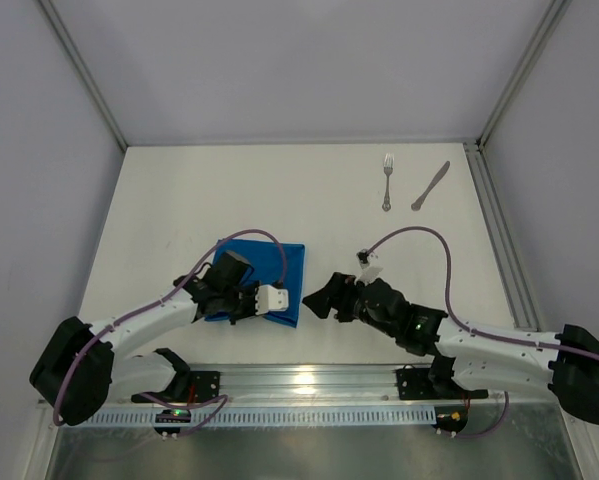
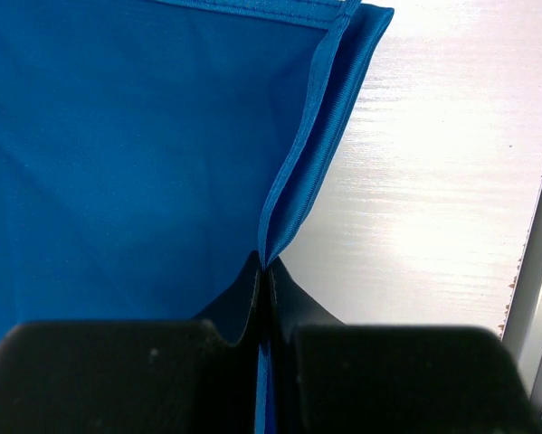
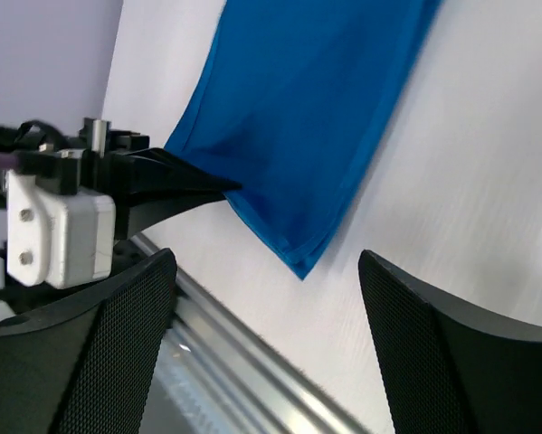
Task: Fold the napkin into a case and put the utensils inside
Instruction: Pick up the upper triangle-folded napkin from the center of the board.
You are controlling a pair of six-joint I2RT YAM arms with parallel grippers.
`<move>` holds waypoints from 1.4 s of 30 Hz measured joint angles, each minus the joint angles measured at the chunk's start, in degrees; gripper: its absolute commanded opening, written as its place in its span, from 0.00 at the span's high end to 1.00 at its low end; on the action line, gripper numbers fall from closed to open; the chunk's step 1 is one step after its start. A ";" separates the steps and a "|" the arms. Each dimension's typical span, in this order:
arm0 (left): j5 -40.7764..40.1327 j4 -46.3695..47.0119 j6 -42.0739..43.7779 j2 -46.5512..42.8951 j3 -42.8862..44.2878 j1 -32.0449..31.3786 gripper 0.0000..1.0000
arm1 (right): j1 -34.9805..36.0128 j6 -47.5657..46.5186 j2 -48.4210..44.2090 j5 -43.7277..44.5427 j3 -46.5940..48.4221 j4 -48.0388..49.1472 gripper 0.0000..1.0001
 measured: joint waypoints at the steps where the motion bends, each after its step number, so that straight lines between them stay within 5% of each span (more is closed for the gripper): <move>1: 0.00 0.00 -0.07 0.00 0.11 0.00 1.00 | -0.74 6.75 -0.02 0.28 -0.76 -0.66 0.17; 7: -0.07 -0.17 -0.11 0.00 0.11 0.00 1.00 | -1.20 31.91 8.13 -0.61 -9.57 2.49 0.19; 17: -0.39 -0.57 -0.15 -0.37 0.11 0.00 1.00 | -1.55 50.07 38.47 -8.09 -7.65 39.93 0.34; 29: -0.39 -1.07 -0.50 -0.61 0.20 0.00 1.00 | -0.42 52.54 49.62 -8.79 -3.54 51.49 0.42; 36: -0.39 -1.90 -0.48 -0.61 0.22 0.00 1.00 | -0.37 52.59 53.62 -8.11 -2.62 54.90 0.61; 40: -0.42 -2.10 -0.50 -0.61 0.22 0.00 1.00 | -0.24 51.82 54.25 -7.76 -2.58 54.82 0.81; 42: -0.46 -2.12 -0.48 -0.61 0.22 0.00 0.84 | -0.20 51.43 54.25 -7.78 -2.38 54.40 0.87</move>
